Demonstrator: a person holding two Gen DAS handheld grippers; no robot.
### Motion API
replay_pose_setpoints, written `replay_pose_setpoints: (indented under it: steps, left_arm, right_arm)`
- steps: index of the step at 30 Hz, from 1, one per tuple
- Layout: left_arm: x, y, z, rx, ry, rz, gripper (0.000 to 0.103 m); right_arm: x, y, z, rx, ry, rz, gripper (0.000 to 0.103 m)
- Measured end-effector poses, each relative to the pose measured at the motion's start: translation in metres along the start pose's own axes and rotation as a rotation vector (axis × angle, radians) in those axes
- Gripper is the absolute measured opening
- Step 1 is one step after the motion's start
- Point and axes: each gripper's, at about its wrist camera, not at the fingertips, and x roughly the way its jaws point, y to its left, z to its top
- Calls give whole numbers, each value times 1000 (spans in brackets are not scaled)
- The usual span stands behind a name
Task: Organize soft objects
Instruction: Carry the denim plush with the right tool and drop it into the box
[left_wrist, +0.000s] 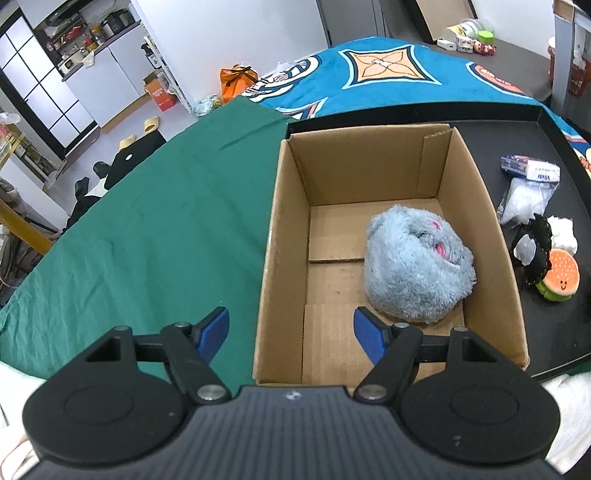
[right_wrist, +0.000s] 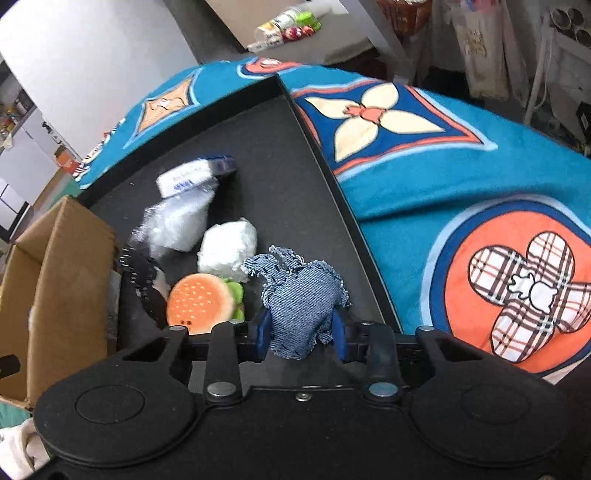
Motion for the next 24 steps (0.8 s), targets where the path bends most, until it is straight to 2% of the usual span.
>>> replay_pose_setpoints:
  steps: [13,24]
  left_arm:
    - [-3,15,-1,-77,-10,-24,73]
    - [-6,29,-3,-136,-30,-45,73]
  right_arm:
    - [-31,17,3,-50,-104,43,32]
    - [-55,53,14,-137,-187,112,32]
